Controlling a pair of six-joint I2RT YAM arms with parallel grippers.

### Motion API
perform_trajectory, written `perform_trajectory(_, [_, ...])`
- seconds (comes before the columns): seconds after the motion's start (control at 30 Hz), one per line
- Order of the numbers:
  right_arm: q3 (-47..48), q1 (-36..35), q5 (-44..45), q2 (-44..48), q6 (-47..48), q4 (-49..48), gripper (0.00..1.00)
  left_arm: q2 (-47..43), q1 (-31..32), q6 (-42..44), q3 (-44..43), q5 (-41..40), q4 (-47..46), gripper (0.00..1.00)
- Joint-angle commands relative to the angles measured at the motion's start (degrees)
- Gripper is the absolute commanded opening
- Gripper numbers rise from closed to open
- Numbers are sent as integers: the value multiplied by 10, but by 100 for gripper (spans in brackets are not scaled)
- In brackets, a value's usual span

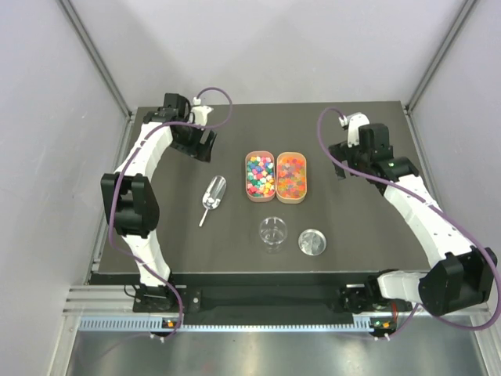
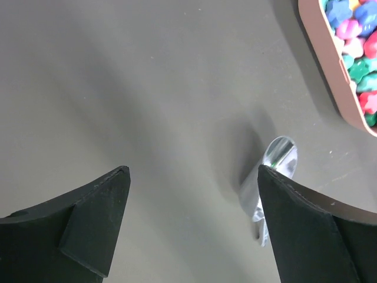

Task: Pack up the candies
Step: Pick up the spatula from the center of the board.

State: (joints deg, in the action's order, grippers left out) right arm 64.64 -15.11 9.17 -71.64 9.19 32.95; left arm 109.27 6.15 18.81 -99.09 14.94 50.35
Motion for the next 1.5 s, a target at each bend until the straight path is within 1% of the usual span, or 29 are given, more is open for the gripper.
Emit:
perform_trajectory(0.0, [25,-8,17,5,13,-31,100,0,2,52,-14,13,18,94])
perform_trajectory(0.1, [28,-8,-10,9,64,-14,100,9,7,109,-26,33,37,89])
perform_trajectory(0.13, [29,-8,-35,9,93,3,100,18,16,126,-32,33,47,87])
perform_trajectory(0.17, [29,-6,-52,11,108,12,100,24,21,161,-38,23,68,83])
perform_trajectory(0.2, [31,-4,-70,12,122,23,100,31,27,177,-50,17,81,81])
perform_trajectory(0.23, [33,-4,-111,12,139,43,100,45,38,192,-56,12,92,78])
perform_trajectory(0.27, [38,-2,-128,10,145,53,100,52,43,213,-59,-1,112,74])
perform_trajectory(0.33, [43,-2,-171,4,152,76,100,69,54,224,-65,-8,121,73])
perform_trajectory(0.4, [44,-2,-187,-1,145,79,100,81,58,228,-71,-10,133,76])
perform_trajectory(0.43, [43,-3,-194,0,141,76,100,95,60,227,-74,-9,135,75])
perform_trajectory(0.47, [39,-2,-195,0,138,75,100,102,60,222,-80,-6,140,73])
perform_trajectory(0.5, [39,-3,-195,1,139,74,100,109,61,222,-93,3,151,68])
perform_trajectory(0.6, [37,-1,-192,0,142,76,100,130,62,222,-118,15,172,61])
perform_trajectory(0.7, [34,0,-192,1,144,75,100,137,63,221,-127,16,178,60])
perform_trajectory(0.8, [28,1,-195,0,142,73,100,139,64,228,-126,18,185,58])
perform_trajectory(0.9, [27,1,-197,-1,143,76,100,150,65,241,-133,19,204,49])
perform_trajectory(0.97, [27,1,-195,-3,145,76,100,159,66,251,-151,29,237,44])
perform_trajectory(1.03, [26,2,-194,-2,148,78,100,168,67,261,-162,41,259,42])
perform_trajectory(1.1, [24,2,-194,-1,148,78,100,175,66,267,-171,46,287,38])
perform_trajectory(1.13, [22,3,-194,0,148,77,100,176,66,270,-173,47,294,34])
perform_trajectory(1.17, [21,3,-194,1,147,77,100,177,66,272,-174,48,302,23])
perform_trajectory(1.2, [19,3,-194,2,148,76,100,180,67,273,-174,49,307,19])
perform_trajectory(1.27, [16,4,-195,2,148,76,100,184,66,278,-175,47,316,18])
perform_trajectory(1.47, [20,4,-196,-3,149,76,100,195,66,289,-169,20,340,20])
